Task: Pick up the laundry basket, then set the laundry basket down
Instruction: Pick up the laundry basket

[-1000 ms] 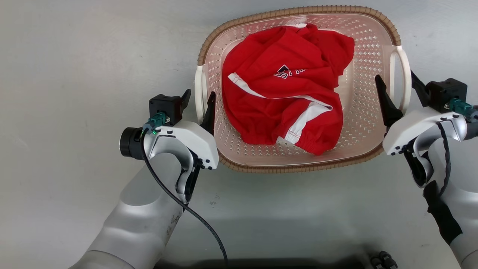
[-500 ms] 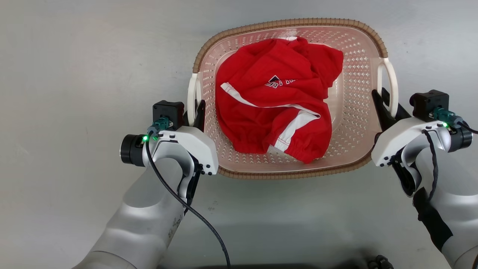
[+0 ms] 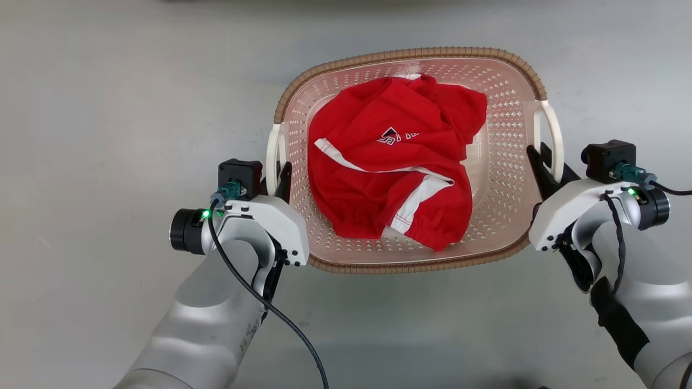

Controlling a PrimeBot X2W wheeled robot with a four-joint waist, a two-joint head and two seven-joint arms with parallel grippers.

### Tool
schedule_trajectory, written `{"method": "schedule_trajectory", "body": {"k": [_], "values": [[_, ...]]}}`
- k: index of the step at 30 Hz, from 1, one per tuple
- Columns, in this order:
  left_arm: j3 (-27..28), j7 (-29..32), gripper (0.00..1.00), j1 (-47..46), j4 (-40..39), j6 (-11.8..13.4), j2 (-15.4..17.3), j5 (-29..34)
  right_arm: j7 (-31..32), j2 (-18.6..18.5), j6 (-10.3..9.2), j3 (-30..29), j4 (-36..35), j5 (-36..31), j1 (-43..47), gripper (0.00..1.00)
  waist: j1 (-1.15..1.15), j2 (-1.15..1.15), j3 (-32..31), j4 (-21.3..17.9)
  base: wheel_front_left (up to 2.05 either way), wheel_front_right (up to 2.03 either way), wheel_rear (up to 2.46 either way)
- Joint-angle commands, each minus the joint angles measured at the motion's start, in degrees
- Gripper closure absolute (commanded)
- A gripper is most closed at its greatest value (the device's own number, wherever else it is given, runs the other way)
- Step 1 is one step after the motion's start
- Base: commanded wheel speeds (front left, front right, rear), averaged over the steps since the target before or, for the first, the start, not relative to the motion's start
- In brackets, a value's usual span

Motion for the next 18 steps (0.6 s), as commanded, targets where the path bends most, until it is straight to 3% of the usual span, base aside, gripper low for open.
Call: {"method": "schedule_trajectory", "body": {"k": [1,4,18], "values": [[0.5,-0.8,1.0,1.9,0.5,-0.7,1.9,-0.5,-0.4,-1.4,0.03,1.1,0.7,0.6,2.0,1.0,0.0,0.0,-1.5,-0.2,0.0,0.0,0.0],[0.1,-0.8,1.0,2.2,1.6,-1.1,1.9,-1.0,-0.4,-1.4,0.03,1.7,0.9,1.4,2.1,1.0,0.0,0.0,-2.9,-0.3,0.0,0.0,0.0],[-4.2,4.7,1.0,7.9,8.1,-3.6,1.9,-5.7,1.9,-1.4,0.03,9.5,5.1,9.8,7.9,1.0,0.0,0.0,-21.1,-0.2,0.0,0.0,0.0]]}}
